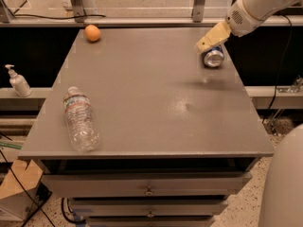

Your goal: Place pepsi can upright

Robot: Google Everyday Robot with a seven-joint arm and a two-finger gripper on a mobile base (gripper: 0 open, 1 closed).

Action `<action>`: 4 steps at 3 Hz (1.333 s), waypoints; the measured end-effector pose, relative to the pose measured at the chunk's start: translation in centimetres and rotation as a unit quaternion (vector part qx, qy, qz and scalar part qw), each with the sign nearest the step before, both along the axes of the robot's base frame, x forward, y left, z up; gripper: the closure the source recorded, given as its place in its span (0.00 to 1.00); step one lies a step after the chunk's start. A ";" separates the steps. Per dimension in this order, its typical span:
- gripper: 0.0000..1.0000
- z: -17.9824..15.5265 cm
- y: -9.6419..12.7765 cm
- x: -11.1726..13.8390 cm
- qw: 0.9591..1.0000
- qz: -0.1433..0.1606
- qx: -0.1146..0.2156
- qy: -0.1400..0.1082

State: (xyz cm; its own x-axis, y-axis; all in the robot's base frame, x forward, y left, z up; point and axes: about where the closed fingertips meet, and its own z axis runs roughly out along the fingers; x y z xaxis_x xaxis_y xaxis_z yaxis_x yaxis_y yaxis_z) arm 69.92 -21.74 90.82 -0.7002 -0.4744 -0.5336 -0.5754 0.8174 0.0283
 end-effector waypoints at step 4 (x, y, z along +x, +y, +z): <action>0.00 -4.8 0.2 8.3 0.990 -0.142 0.026 0.003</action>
Offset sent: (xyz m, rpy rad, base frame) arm 0.0724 0.0073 -0.0249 -0.0260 -0.0445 -0.2405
